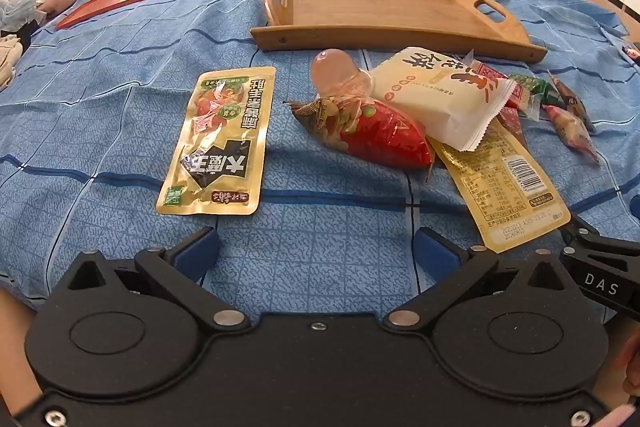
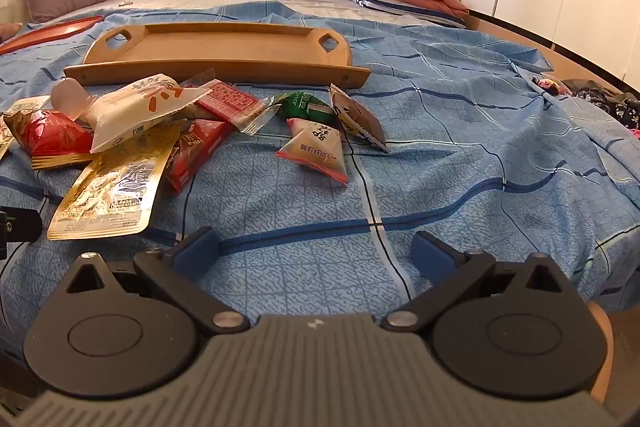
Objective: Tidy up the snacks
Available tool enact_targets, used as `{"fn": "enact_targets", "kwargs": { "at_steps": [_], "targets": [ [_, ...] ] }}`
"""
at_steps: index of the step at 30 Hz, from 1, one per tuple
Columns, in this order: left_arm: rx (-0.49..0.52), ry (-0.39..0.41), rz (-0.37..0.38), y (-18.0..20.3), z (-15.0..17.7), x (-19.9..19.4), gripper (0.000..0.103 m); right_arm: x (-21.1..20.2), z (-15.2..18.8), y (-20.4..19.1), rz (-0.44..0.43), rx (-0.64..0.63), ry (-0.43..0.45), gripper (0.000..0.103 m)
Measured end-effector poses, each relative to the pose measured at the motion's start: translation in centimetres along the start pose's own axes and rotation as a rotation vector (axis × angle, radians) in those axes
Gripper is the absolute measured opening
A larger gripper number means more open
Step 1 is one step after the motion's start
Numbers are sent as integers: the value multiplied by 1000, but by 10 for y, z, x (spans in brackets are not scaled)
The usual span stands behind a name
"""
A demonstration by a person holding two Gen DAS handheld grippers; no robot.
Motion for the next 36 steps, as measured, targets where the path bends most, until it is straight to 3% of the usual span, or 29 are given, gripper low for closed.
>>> {"fn": "enact_targets", "kwargs": {
  "at_steps": [36],
  "targets": [
    [-1,-5,-7,1,-1,2,103,0,1,-1,-1,2,3,103]
  ]
}}
Point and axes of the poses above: each gripper's, at about its wrist camera, not at the fingertips, and x roughly the way its jaws point, y to its right, z to its underside, the point moved 5 cm from there along x, roughly the way its jaws point, and after that the axes turned 14 degrees about z, right-handed, at the moved point
